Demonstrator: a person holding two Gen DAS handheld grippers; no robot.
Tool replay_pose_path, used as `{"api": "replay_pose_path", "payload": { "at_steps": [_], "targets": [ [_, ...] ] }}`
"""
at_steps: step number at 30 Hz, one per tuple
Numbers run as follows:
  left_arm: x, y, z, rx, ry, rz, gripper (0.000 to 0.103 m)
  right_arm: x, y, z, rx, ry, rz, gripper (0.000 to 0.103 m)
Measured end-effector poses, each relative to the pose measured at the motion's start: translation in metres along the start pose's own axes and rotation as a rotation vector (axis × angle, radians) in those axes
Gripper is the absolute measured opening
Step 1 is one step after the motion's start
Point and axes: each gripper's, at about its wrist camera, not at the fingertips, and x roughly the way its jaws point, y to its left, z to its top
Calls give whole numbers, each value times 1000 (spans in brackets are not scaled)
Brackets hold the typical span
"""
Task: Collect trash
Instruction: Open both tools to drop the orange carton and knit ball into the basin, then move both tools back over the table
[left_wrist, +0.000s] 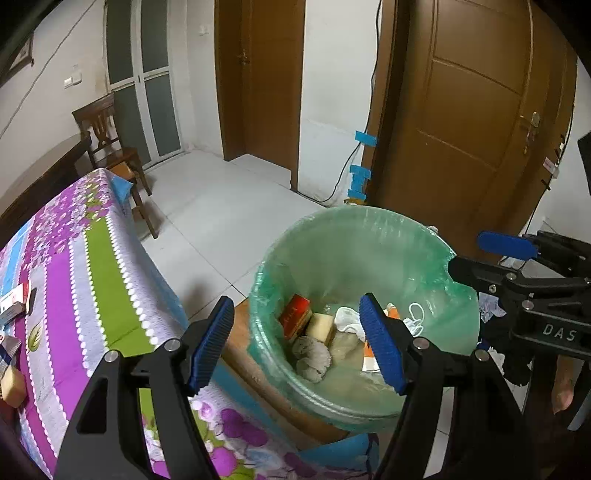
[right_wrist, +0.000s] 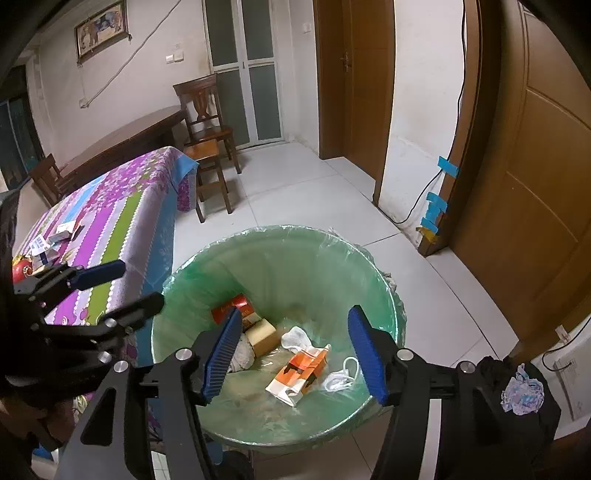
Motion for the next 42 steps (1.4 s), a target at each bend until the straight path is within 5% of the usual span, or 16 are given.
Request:
{"api": "replay_pose_path", "payload": {
  "at_steps": [13, 18, 23, 25, 32, 42],
  "targets": [
    [-86, 91, -55, -122, -69, 86, 70, -27, 73, -21, -79, -93, 172, 72],
    [-158, 153, -113, -264, -145, 236, 72, -37, 105, -34, -106, -119, 258, 77],
    [-221, 227, -180, -509, -201, 440, 73, -31, 140, -47, -145, -90, 331, 78],
    [-232, 250, -197, -592, -207, 487, 81, -27, 151, -49, -160, -84, 345, 78],
    [-210, 299, -202, -718, -130, 433, 82, -15, 215, -44, -264, -46, 429, 79],
    [-174, 318, -198, -705, -65, 442, 77, -11, 295, -31, -377, -8, 567, 80]
  ]
}}
